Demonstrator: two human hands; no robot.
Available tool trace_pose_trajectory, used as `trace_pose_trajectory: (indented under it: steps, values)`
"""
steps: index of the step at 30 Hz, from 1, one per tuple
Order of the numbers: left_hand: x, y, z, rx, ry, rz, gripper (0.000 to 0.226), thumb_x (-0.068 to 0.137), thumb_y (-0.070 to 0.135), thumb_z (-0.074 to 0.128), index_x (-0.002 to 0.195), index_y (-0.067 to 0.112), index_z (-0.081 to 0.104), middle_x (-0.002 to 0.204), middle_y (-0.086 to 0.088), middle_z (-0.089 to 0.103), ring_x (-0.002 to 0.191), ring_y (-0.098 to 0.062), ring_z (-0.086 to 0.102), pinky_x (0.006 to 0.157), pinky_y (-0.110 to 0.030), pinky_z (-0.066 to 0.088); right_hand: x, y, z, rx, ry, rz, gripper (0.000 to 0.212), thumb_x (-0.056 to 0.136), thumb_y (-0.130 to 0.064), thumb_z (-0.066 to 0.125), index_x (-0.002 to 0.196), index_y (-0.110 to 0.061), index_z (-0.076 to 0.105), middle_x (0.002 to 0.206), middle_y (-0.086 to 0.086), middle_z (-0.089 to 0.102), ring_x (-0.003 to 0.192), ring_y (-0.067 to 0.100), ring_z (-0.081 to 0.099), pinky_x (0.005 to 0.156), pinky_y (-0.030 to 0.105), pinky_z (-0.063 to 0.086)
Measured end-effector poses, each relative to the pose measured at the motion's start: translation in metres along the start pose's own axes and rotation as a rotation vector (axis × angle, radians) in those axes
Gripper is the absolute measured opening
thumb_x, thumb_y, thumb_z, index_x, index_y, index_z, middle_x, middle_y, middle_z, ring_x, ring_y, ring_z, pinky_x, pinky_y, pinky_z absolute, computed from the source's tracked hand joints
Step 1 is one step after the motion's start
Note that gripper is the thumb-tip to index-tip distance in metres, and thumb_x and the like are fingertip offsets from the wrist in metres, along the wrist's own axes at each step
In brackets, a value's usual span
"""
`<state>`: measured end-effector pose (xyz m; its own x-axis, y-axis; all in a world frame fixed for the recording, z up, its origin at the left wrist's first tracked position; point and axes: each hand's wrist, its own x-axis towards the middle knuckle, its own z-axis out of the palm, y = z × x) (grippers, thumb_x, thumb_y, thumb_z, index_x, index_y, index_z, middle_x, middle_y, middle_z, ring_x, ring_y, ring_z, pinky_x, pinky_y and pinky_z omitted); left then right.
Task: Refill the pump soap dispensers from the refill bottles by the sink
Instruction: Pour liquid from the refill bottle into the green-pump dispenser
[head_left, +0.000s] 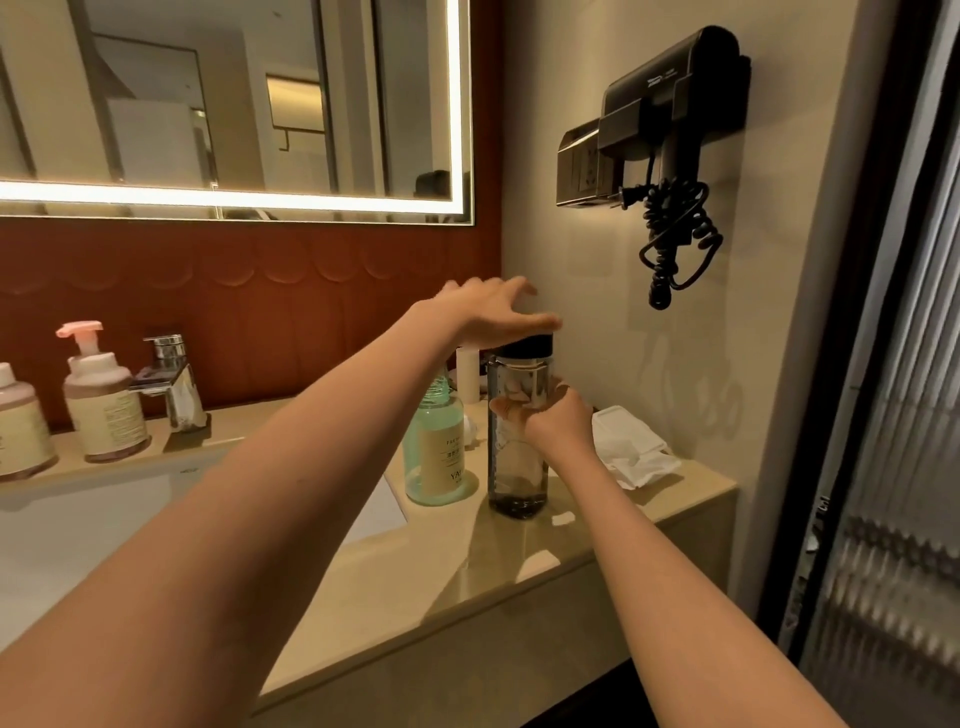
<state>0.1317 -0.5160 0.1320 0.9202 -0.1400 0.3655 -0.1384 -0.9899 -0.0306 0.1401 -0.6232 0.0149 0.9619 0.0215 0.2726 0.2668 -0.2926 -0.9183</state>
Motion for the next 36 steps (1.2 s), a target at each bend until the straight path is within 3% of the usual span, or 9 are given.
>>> trace_pose_trajectory:
  steps: [3,6,8,11,16,19,24,29,36]
  values:
    - [0.003,0.008,0.008,-0.182,-0.128,-0.01,0.065,0.086,0.056,0.051,0.141,0.027,0.032,0.139,-0.006,0.046,0.122,-0.027,0.046,0.102,-0.042,0.039,-0.001,-0.002,0.0,-0.017,-0.017,-0.002,0.055,0.076,-0.034,0.077,0.121,-0.01,0.057,0.119,0.006,0.062,0.114,0.025,0.054,0.089,0.031,0.044]
    - [0.006,0.01,0.01,-0.32,-0.01,-0.055,0.056,0.084,0.055,0.055,0.125,0.017,0.05,0.115,-0.006,0.06,0.094,-0.019,0.058,0.077,-0.028,0.052,-0.002,-0.003,-0.002,-0.06,-0.017,-0.008,0.052,0.078,-0.034,0.075,0.119,-0.007,0.056,0.119,0.008,0.061,0.112,0.025,0.054,0.087,0.03,0.044]
    - [0.002,0.005,0.004,-0.457,0.126,-0.107,0.054,0.086,0.058,0.049,0.113,0.012,0.055,0.097,-0.003,0.062,0.078,-0.014,0.057,0.062,-0.02,0.047,-0.002,-0.003,-0.002,-0.085,-0.005,-0.015,0.056,0.078,-0.036,0.075,0.121,-0.007,0.055,0.122,0.008,0.06,0.114,0.026,0.053,0.086,0.03,0.043]
    - [-0.014,-0.008,-0.008,-0.757,0.195,-0.175,0.054,0.087,0.06,0.044,0.11,0.011,0.049,0.098,-0.006,0.059,0.084,-0.017,0.056,0.07,-0.023,0.047,-0.002,-0.003,-0.001,-0.102,0.015,-0.029,0.065,0.076,-0.037,0.076,0.129,-0.009,0.05,0.126,0.007,0.058,0.118,0.026,0.051,0.093,0.033,0.044]
    - [-0.066,-0.034,0.001,-1.109,-0.023,-0.141,0.033,0.089,0.045,0.054,0.103,0.016,0.048,0.091,-0.002,0.055,0.081,-0.018,0.05,0.066,-0.021,0.04,-0.004,-0.003,0.002,-0.114,0.048,-0.041,0.066,0.076,-0.038,0.075,0.13,-0.009,0.05,0.127,0.008,0.058,0.118,0.026,0.052,0.092,0.033,0.044]
    - [-0.087,-0.051,0.023,-1.266,-0.044,-0.238,0.061,0.076,0.022,0.072,0.125,0.017,0.036,0.107,-0.003,0.049,0.097,-0.02,0.058,0.08,-0.026,0.053,-0.007,-0.005,0.003,-0.126,0.077,-0.034,0.069,0.076,-0.04,0.075,0.132,-0.008,0.048,0.129,0.009,0.057,0.119,0.026,0.052,0.092,0.033,0.044]
    - [-0.123,-0.064,0.057,-1.144,-0.194,-0.266,0.067,0.064,0.016,0.082,0.121,0.022,0.047,0.118,-0.007,0.055,0.104,-0.018,0.058,0.082,-0.025,0.05,-0.011,-0.007,0.006,-0.131,0.09,-0.039,0.067,0.078,-0.039,0.074,0.131,-0.008,0.047,0.129,0.01,0.056,0.117,0.026,0.052,0.089,0.032,0.044]
    - [-0.149,-0.068,0.091,-0.872,-0.411,-0.354,0.076,0.072,0.017,0.078,0.133,0.027,0.033,0.126,-0.007,0.048,0.107,-0.02,0.053,0.088,-0.027,0.047,-0.007,-0.006,0.005,-0.132,0.059,-0.019,0.076,0.076,-0.04,0.075,0.136,-0.008,0.041,0.134,0.01,0.052,0.121,0.029,0.049,0.093,0.04,0.046]
    - [-0.154,-0.069,0.106,-0.757,-0.366,-0.4,0.089,0.072,0.024,0.079,0.141,0.024,0.023,0.133,-0.008,0.043,0.107,-0.018,0.047,0.096,-0.029,0.041,-0.006,-0.006,0.007,-0.116,0.081,-0.017,0.074,0.076,-0.037,0.075,0.135,-0.008,0.041,0.135,0.01,0.051,0.122,0.028,0.049,0.093,0.037,0.044]
